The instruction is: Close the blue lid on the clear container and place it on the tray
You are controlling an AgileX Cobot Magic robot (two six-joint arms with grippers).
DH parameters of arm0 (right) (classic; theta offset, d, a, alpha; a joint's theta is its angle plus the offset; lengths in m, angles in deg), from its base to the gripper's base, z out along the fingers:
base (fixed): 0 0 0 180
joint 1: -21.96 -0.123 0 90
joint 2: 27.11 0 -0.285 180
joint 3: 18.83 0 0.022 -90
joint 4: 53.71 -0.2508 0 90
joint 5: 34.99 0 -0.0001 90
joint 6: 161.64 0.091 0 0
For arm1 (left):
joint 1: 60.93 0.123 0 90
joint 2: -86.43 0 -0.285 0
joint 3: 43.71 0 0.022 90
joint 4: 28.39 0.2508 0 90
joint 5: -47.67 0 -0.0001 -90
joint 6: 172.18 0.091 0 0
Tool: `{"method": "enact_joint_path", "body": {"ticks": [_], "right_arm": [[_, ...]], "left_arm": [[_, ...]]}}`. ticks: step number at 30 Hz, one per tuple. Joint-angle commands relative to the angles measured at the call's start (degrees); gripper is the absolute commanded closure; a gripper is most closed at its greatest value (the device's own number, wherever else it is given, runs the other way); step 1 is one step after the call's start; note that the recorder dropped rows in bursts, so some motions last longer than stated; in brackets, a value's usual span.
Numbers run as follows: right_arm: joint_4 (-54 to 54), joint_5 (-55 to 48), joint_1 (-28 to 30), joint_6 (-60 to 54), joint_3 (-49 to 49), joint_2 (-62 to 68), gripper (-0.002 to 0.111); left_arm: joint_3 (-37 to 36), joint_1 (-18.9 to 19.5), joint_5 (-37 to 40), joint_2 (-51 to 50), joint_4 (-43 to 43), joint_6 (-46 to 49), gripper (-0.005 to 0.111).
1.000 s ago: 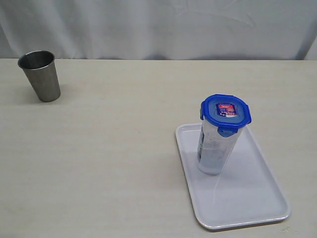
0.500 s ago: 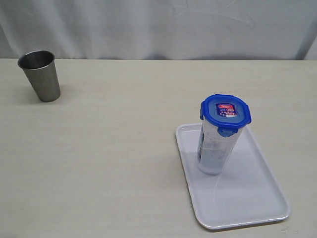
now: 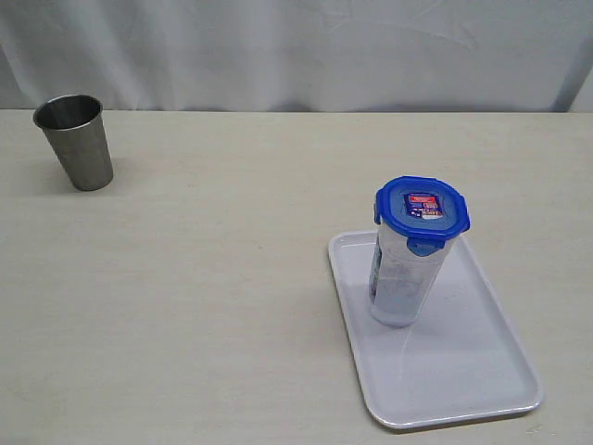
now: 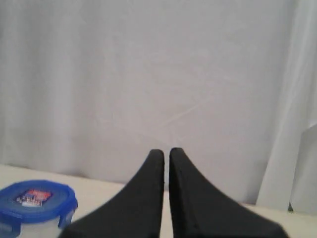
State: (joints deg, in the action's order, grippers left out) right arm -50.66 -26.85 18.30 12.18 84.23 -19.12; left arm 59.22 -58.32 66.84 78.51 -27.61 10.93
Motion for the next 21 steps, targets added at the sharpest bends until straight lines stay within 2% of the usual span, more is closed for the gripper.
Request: {"method": "enact_joint_path", "body": {"ticks": [1,7,11,21], "right_arm": [[-0.5,-9.4,0.2,0.6,-0.3,-0.2,0.104],[-1.2,-22.8,0.2,0.6,-0.3,-0.2,0.104],[-2.2,-26.8,0.2,1.1,-0.3,-0.2,0.104],[-2.2,-27.7,0.2,5.3,-0.3,-0.2,0.104]], "left_arm": [[-0.1,0.3,-0.6,0.1,0.1,0.2,0.107],[-0.1,0.3,-0.7,0.1,0.1,0.2,0.107],[-0.1,0.3,-0.7,0.1,0.1,0.2,0.107],[-0.1,0.3,-0.7,0.1,0.1,0.2,0.107]]}}
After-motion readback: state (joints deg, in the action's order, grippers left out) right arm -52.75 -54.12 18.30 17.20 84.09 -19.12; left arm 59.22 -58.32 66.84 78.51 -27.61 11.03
